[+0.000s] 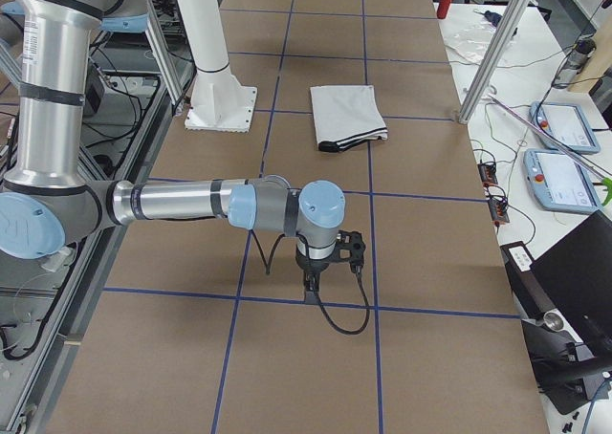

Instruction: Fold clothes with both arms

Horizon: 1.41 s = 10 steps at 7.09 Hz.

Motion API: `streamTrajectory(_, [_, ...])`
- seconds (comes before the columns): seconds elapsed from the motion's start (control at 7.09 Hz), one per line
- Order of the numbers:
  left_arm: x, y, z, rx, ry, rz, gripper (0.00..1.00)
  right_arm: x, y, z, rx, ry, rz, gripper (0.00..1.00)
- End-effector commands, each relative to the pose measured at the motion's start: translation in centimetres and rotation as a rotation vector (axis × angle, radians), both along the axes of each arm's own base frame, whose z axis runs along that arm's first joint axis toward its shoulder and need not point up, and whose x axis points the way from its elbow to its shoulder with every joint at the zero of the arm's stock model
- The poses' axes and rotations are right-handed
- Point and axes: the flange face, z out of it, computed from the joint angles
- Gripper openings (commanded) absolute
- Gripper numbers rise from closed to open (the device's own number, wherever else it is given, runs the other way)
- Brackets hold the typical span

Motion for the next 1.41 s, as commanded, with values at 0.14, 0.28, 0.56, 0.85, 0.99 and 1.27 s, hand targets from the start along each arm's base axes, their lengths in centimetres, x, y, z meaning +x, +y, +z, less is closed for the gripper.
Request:
streamTrajectory(0.14, [0.1,3.6,5.0,-0.113,0.032,-0.015,1.00,-0.1,1.4,0.6,-0.008,-0.015,0.002,1.00])
streamTrajectory(0.28, [0.1,5.1,5.8,-0.084,0.028,0.022,1.00,-0.1,1.4,0.6,-0.008,-0.015,0.002,1.00])
streamTrajectory(0.56, [0.2,4.8,4.8,-0.041,0.027,0.025,1.00,-0.1,1.4,0.6,-0.005,-0.013,0.000,1.00])
streamTrajectory(0.85, [0.3,4.6,3.5,-0.015,0.026,0.028,1.00,-0.1,1.4,0.5,-0.003,-0.015,0.002,1.00])
streamTrajectory(0.99, [0.3,3.6,2.8,0.006,0.015,0.027,1.00,-0.1,1.4,0.5,-0.005,-0.015,0.002,1.00])
streamTrajectory(1.27, [0.3,3.2,1.7,0.031,0.023,0.028,1.00,-0.1,1.4,0.5,-0.003,-0.015,0.002,1.00])
